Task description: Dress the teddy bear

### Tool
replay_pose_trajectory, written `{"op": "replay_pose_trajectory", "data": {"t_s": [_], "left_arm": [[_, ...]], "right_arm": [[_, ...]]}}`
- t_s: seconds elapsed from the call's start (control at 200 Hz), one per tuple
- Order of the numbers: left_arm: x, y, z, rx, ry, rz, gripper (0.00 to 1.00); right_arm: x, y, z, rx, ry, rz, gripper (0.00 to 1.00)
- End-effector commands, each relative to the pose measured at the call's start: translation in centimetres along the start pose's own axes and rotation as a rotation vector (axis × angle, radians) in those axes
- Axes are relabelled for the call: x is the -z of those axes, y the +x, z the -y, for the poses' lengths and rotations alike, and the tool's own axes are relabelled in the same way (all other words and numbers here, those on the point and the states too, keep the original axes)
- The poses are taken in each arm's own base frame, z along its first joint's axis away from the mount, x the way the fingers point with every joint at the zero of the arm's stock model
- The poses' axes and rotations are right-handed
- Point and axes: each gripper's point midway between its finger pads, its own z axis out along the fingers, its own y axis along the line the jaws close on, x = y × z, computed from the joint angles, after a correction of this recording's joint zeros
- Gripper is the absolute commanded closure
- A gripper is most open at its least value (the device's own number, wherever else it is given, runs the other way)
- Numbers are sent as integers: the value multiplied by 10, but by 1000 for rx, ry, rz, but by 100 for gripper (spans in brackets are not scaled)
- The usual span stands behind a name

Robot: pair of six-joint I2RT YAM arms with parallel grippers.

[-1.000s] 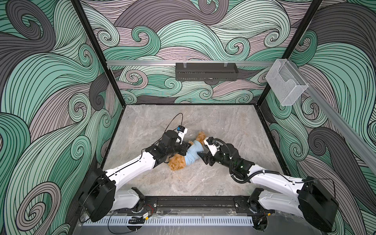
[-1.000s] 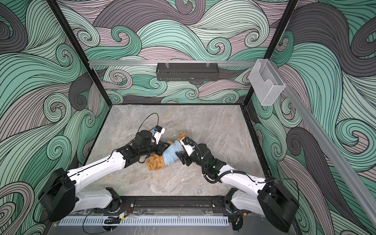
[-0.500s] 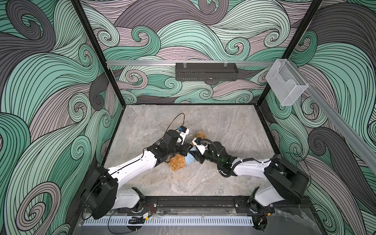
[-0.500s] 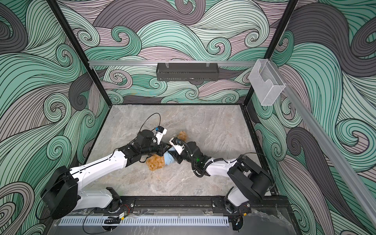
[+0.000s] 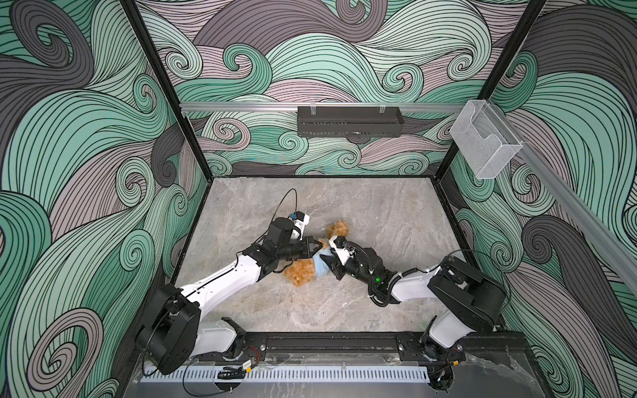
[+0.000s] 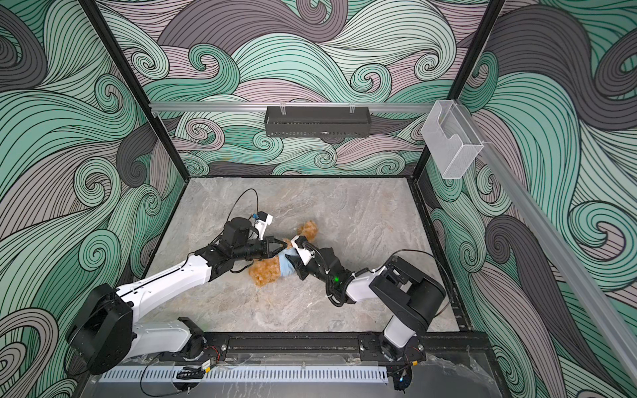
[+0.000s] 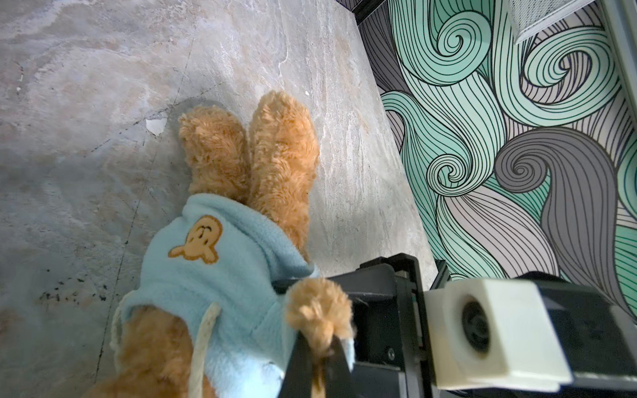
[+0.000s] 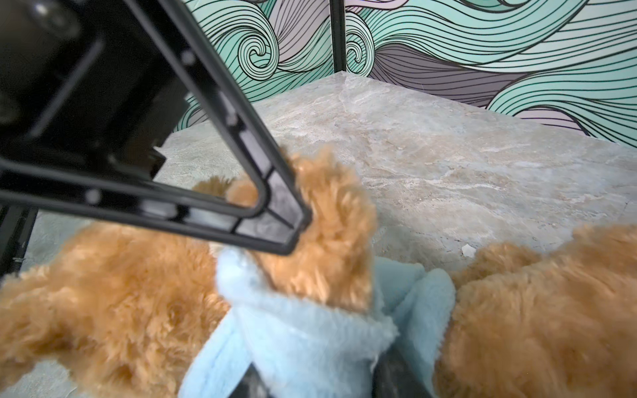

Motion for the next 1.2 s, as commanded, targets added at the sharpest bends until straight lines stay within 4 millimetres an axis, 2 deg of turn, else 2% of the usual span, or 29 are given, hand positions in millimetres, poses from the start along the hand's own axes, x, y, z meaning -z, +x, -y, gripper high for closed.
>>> {"op": "replay_pose_trajectory", "data": {"t_s": [0.0,0.085,0.21,0.33,0.455,0.725,1.0,1.1,1.196], "left_arm": [[36,-63,64,-103,196,213,100],[32,-56,53,-128,136,174,100],[24,-42,42,-162,99,113,100],[16,-35,40,-149,114,86,100],[10,-30,44,-149,125,73,100],[4,-24,52,-160,142,46,100],[0,-22,51,-175,137,26,100],[-3,-20,53,-176,149,13,100],[-5,-19,54,-177,159,3,100]], "right_arm": [[19,97,16,1,91,-336,59],[21,82,18,36,99,-294,53],[22,36,9,78,51,-186,41],[22,-11,-3,75,-10,-71,33],[18,-36,-5,73,-26,-8,31],[3,-53,-2,57,-50,57,33],[24,-67,0,44,-92,125,23],[25,-68,3,41,-96,129,24],[20,-70,4,35,-106,130,29]]}}
